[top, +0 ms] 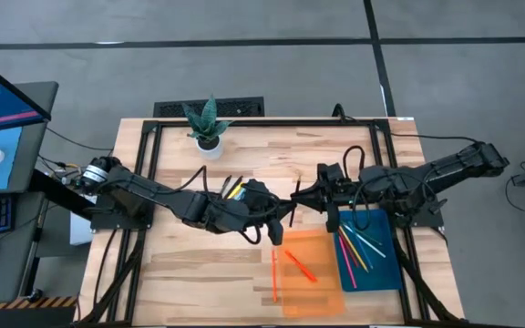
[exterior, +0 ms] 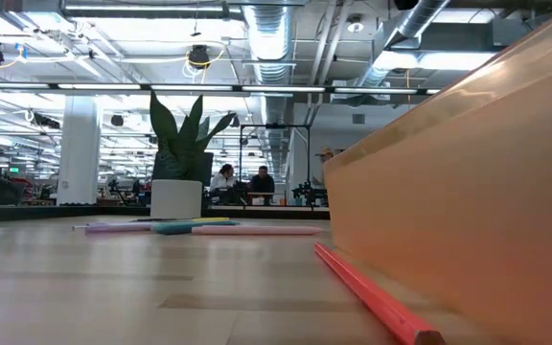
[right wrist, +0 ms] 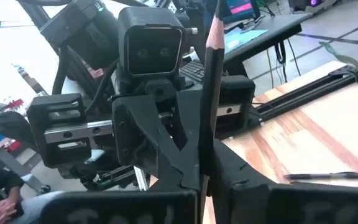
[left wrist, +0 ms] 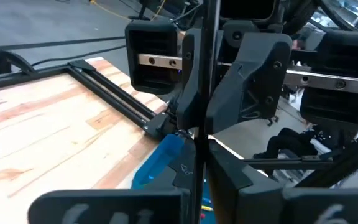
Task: Sort pens & pencils
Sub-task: Put the black pencil into the blue bin
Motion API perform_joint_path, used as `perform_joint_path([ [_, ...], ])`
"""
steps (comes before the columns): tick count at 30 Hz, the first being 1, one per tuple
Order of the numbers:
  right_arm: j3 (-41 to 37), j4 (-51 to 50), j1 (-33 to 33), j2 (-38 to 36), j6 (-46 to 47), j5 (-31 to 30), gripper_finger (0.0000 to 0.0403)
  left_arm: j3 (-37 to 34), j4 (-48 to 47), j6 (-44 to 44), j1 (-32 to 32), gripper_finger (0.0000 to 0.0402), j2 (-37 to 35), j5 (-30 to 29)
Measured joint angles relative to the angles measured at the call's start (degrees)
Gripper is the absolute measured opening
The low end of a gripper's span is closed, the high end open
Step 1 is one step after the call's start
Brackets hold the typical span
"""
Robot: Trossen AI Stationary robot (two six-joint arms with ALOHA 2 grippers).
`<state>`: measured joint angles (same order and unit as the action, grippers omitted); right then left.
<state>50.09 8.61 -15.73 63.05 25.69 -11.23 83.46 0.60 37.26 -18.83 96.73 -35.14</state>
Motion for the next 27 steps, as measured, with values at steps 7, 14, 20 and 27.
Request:
perform_joint_path([
  [7, 0.41, -2.98, 0.7, -0.88, 2.1, -1.87, 0.0023, 0.11, -3.03, 1.93, 0.17, 0.0022, -0.07, 0.12],
  [14, 6.73, -21.2, 2.85, -5.0, 2.15, -8.26, 0.0023, 0.03, -7.13, 4.44, -0.62, 0.009, -0.11, 4.45],
  [20, 11.61, -43.99, 3.41, -9.16, 7.89, -10.14, 0.0023, 0.03, -11.81, 10.93, -1.25, 0.0137, -0.19, 7.04],
  [27, 9.56, -75.43, -4.35, -12.78, 28.75, -10.16, 0.0023, 0.05, -22.86, 19.29, -4.01, 0.0134, -0.66, 5.94],
])
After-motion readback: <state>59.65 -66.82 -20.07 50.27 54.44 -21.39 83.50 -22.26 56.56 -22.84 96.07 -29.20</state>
